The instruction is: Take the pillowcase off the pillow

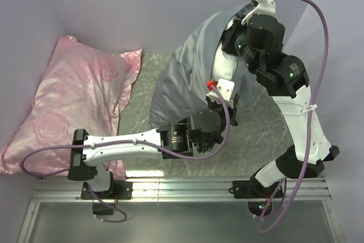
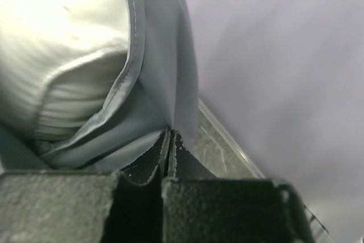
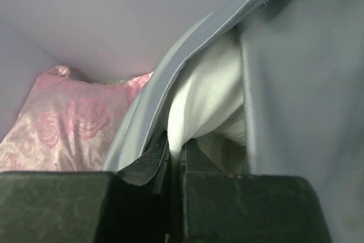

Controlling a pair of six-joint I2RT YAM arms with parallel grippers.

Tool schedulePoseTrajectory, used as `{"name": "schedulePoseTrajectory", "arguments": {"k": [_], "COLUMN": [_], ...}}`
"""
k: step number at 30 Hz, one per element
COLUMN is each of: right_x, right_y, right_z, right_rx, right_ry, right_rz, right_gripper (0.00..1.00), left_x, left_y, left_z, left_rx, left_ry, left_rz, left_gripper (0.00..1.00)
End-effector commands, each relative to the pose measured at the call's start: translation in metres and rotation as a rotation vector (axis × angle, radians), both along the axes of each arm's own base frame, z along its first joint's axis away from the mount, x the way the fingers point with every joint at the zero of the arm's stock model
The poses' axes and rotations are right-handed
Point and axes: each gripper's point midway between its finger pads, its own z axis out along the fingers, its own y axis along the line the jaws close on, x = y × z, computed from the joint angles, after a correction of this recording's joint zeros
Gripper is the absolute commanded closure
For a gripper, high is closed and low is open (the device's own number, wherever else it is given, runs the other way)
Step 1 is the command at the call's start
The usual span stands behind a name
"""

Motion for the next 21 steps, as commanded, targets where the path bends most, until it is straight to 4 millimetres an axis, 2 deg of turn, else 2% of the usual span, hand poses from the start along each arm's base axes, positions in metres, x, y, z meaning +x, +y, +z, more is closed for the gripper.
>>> {"name": "schedulePoseTrajectory", "arguments": {"k": [1,3,4,6,7,10,12,13,16,19,21], "right_x": [-0.004,-0.003,-0.003,-0.003,-0.004,-0.004,-0.006,-0.008,-0.009,-0.009,-0.008], "right_y": [0.003,0.003,0.003,0.002,0.002,0.000,-0.002,-0.004,-0.006,-0.002,0.000], "right_z": [0.053,0.053,0.055,0.056,0.057,0.060,0.062,0.064,0.066,0.064,0.061], "right_rx": [0.111,0.107,0.107,0.105,0.105,0.104,0.107,0.109,0.110,0.110,0.102], "right_ry": [-0.153,-0.153,-0.156,-0.158,-0.160,-0.166,-0.173,-0.177,-0.181,-0.175,-0.167], "right_rz": [0.010,0.007,0.009,0.006,0.006,0.002,-0.005,-0.005,-0.008,0.004,0.005], "right_gripper": [1.00,1.00,1.00,1.00,1.00,1.00,1.00,1.00,1.00,1.00,1.00], "left_x": [-0.013,-0.022,-0.025,-0.028,-0.028,-0.030,-0.032,-0.031,-0.032,-0.038,-0.047], "left_y": [-0.015,-0.021,-0.023,-0.023,-0.022,-0.022,-0.020,-0.015,-0.007,-0.004,0.002], "left_z": [0.008,0.000,-0.015,-0.029,-0.047,-0.079,-0.088,-0.104,-0.106,-0.077,-0.050], "left_rx": [-0.019,-0.030,-0.017,-0.007,0.021,0.052,0.037,0.050,0.020,-0.019,-0.066], "left_ry": [-0.004,0.026,0.053,0.080,0.094,0.142,0.166,0.185,0.193,0.157,0.136], "left_rz": [-0.116,-0.175,-0.187,-0.201,-0.201,-0.203,-0.205,-0.188,-0.201,-0.254,-0.296], "left_gripper": [1.00,0.99,1.00,1.00,1.00,1.00,1.00,1.00,1.00,0.98,0.79]}}
